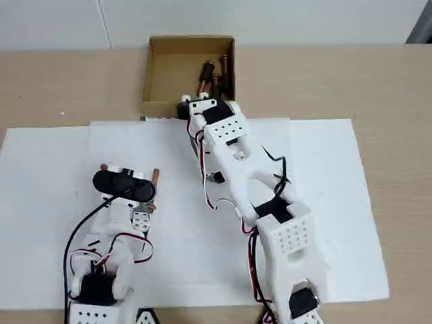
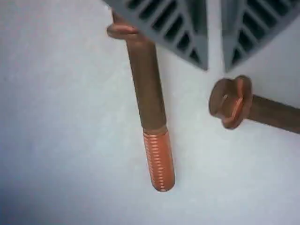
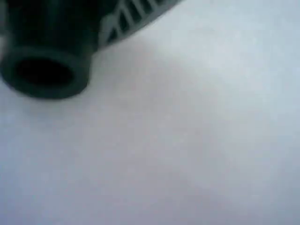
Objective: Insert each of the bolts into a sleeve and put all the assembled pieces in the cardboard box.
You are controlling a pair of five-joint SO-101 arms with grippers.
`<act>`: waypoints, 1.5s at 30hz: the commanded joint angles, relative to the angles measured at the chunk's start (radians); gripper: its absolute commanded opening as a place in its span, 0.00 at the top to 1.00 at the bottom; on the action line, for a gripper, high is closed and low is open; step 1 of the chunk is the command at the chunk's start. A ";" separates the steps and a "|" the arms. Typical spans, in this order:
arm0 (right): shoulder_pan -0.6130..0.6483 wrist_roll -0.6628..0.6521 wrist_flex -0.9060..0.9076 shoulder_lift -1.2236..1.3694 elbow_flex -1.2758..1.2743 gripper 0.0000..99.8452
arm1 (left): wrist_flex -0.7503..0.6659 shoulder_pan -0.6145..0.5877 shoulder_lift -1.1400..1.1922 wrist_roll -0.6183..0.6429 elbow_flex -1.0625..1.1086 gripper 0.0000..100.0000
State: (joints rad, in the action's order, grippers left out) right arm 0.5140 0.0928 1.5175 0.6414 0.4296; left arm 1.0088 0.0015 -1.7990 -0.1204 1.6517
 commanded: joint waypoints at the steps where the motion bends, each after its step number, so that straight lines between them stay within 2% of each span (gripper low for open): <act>1: 0.015 0.012 0.002 -0.068 0.003 1.00 | -0.021 -0.006 -0.012 0.006 -0.004 0.99; 12: -0.001 0.014 0.053 -0.493 0.003 1.00 | -0.018 -0.015 -0.011 0.005 -0.002 0.99; 20: -0.110 0.087 0.151 -0.691 -0.012 1.00 | 0.002 -0.164 -0.005 0.003 -0.074 0.96; 23: -0.163 0.091 0.150 -0.765 -0.097 1.00 | 0.057 -0.193 -0.003 0.002 -0.139 0.92; 27: -0.220 0.094 0.142 -0.874 -0.278 1.00 | 0.107 -0.193 -0.002 -0.008 -0.200 0.91; 29: -0.245 0.094 0.131 -0.934 -0.371 1.00 | 0.107 -0.193 0.026 -0.057 -0.208 0.91; 33: -0.300 0.089 0.077 -1.049 -0.554 1.00 | 0.091 -0.198 0.164 -0.110 -0.286 0.91; 38: -0.344 0.087 -0.010 -1.170 -0.756 1.00 | 0.068 -0.198 0.459 -0.160 -0.484 0.91; 45: -0.349 0.087 -0.102 -1.285 -0.933 1.00 | 0.069 -0.198 0.868 -0.318 -0.754 0.91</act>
State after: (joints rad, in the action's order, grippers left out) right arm 0.1718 0.1757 1.4546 -0.5815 -0.4772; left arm 1.0994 -0.1918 -1.0717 -0.3813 1.0226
